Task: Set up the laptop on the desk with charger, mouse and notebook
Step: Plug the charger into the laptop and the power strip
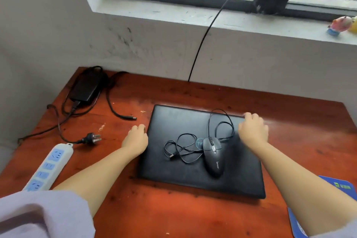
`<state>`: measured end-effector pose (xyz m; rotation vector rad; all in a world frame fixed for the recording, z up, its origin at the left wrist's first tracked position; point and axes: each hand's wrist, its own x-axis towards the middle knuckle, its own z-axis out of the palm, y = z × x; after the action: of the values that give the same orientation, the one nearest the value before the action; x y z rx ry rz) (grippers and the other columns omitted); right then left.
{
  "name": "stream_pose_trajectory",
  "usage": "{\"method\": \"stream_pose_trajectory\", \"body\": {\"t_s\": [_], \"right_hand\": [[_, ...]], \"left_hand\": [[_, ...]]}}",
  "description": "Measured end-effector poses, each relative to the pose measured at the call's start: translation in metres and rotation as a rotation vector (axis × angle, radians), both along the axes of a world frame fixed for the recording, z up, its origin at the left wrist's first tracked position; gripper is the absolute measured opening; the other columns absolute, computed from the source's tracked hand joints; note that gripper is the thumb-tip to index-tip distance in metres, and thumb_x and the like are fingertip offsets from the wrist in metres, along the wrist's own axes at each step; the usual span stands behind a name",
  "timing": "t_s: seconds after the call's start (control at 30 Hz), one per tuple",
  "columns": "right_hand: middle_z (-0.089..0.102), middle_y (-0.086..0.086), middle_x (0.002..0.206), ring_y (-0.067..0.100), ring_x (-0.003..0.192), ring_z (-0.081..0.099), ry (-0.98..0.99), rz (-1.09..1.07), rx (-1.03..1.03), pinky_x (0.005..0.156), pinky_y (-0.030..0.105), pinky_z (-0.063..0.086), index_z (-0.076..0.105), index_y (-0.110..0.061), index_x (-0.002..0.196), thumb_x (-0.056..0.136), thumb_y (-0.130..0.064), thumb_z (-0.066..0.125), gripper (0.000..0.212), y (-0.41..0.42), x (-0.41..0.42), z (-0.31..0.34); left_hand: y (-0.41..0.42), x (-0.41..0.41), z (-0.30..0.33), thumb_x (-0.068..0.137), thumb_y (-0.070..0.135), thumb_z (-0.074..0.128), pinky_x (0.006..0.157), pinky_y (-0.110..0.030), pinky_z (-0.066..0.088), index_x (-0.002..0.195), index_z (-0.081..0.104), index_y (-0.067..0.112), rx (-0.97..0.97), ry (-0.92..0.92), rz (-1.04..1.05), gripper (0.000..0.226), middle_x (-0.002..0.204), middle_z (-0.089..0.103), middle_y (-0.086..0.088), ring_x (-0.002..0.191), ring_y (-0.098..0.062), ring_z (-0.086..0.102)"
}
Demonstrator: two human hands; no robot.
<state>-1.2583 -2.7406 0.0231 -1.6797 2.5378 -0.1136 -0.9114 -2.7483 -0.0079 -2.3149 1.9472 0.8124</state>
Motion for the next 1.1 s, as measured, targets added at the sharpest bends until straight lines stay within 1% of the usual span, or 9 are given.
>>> {"method": "stream_pose_trajectory", "body": {"t_s": [0.1, 0.2, 0.3, 0.47, 0.67, 0.77, 0.9, 1.0, 1.1], "right_hand": [[0.058, 0.016, 0.114, 0.035, 0.107, 0.05, -0.084, 0.182, -0.103, 0.087, 0.043, 0.039, 0.057, -0.01, 0.115, 0.086, -0.012, 0.048, 0.03, -0.019, 0.057, 0.008], [0.059, 0.009, 0.112, 0.031, 0.105, 0.051, -0.161, 0.373, -0.103, 0.087, 0.04, 0.037, 0.058, -0.013, 0.112, 0.089, -0.015, 0.046, 0.026, -0.033, 0.118, 0.006], [0.059, 0.008, 0.112, 0.03, 0.105, 0.051, -0.239, 0.472, -0.079, 0.087, 0.04, 0.038, 0.059, -0.012, 0.111, 0.09, -0.014, 0.044, 0.026, -0.052, 0.171, -0.002], [0.056, 0.013, 0.118, 0.033, 0.109, 0.049, -0.251, 0.514, 0.057, 0.088, 0.04, 0.042, 0.055, -0.008, 0.118, 0.094, -0.017, 0.04, 0.03, -0.086, 0.231, -0.021], [0.055, 0.017, 0.119, 0.037, 0.109, 0.05, -0.17, 0.418, 0.196, 0.087, 0.043, 0.042, 0.053, -0.006, 0.117, 0.097, -0.027, 0.035, 0.035, -0.114, 0.247, -0.037], [0.056, 0.019, 0.115, 0.037, 0.109, 0.049, -0.097, 0.405, 0.263, 0.087, 0.044, 0.041, 0.053, -0.006, 0.111, 0.097, -0.038, 0.033, 0.041, -0.125, 0.246, -0.043], [0.057, 0.021, 0.111, 0.039, 0.106, 0.052, -0.144, 0.368, 0.345, 0.086, 0.043, 0.042, 0.06, -0.007, 0.102, 0.095, -0.05, 0.029, 0.054, -0.143, 0.244, -0.048], [0.059, 0.02, 0.104, 0.038, 0.101, 0.056, -0.157, 0.399, 0.298, 0.079, 0.04, 0.044, 0.064, -0.006, 0.089, 0.096, -0.05, 0.029, 0.057, -0.144, 0.241, -0.053], [0.061, 0.019, 0.099, 0.037, 0.097, 0.057, -0.068, 0.481, 0.198, 0.069, 0.036, 0.039, 0.066, -0.005, 0.091, 0.097, -0.045, 0.032, 0.053, -0.138, 0.242, -0.059]], "left_hand": [[-0.002, 0.024, 0.005, 0.094, 0.015, 0.037, 0.096, -0.043, 0.042, 0.125, 0.047, 0.014, -0.07, 0.006, -0.036, 0.032, 0.129, 0.049, -0.013, 0.12, -0.032, 0.047], [-0.017, 0.047, 0.006, 0.093, 0.015, 0.04, 0.091, -0.044, 0.045, 0.125, 0.048, 0.014, -0.142, -0.01, -0.064, 0.033, 0.126, 0.05, -0.011, 0.119, -0.031, 0.047], [-0.038, 0.067, 0.003, 0.09, 0.015, 0.045, 0.091, -0.043, 0.046, 0.126, 0.048, 0.013, -0.228, -0.056, -0.197, 0.037, 0.124, 0.05, -0.01, 0.115, -0.031, 0.047], [-0.069, 0.097, -0.02, 0.086, 0.018, 0.05, 0.099, -0.038, 0.037, 0.13, 0.047, 0.013, -0.266, -0.187, -0.51, 0.044, 0.126, 0.051, -0.008, 0.115, -0.027, 0.049], [-0.098, 0.117, -0.031, 0.088, 0.019, 0.052, 0.089, -0.038, 0.04, 0.114, 0.054, 0.013, -0.278, -0.1, -0.641, 0.027, 0.111, 0.054, -0.007, 0.103, -0.027, 0.049], [-0.102, 0.119, -0.036, 0.09, 0.019, 0.051, 0.087, -0.037, 0.04, 0.11, 0.055, 0.014, -0.32, -0.021, -0.638, 0.02, 0.107, 0.056, -0.006, 0.099, -0.026, 0.05], [-0.092, 0.101, -0.041, 0.091, 0.018, 0.052, 0.086, -0.037, 0.04, 0.107, 0.056, 0.012, -0.348, 0.102, -0.59, 0.018, 0.102, 0.063, -0.005, 0.094, -0.028, 0.055], [-0.093, 0.089, -0.041, 0.091, 0.018, 0.052, 0.087, -0.038, 0.039, 0.109, 0.058, 0.011, -0.338, 0.173, -0.52, 0.02, 0.104, 0.066, -0.006, 0.095, -0.029, 0.058], [-0.097, 0.087, -0.043, 0.092, 0.018, 0.052, 0.09, -0.037, 0.039, 0.112, 0.058, 0.011, -0.316, 0.206, -0.487, 0.023, 0.109, 0.067, -0.005, 0.099, -0.027, 0.058]]}}
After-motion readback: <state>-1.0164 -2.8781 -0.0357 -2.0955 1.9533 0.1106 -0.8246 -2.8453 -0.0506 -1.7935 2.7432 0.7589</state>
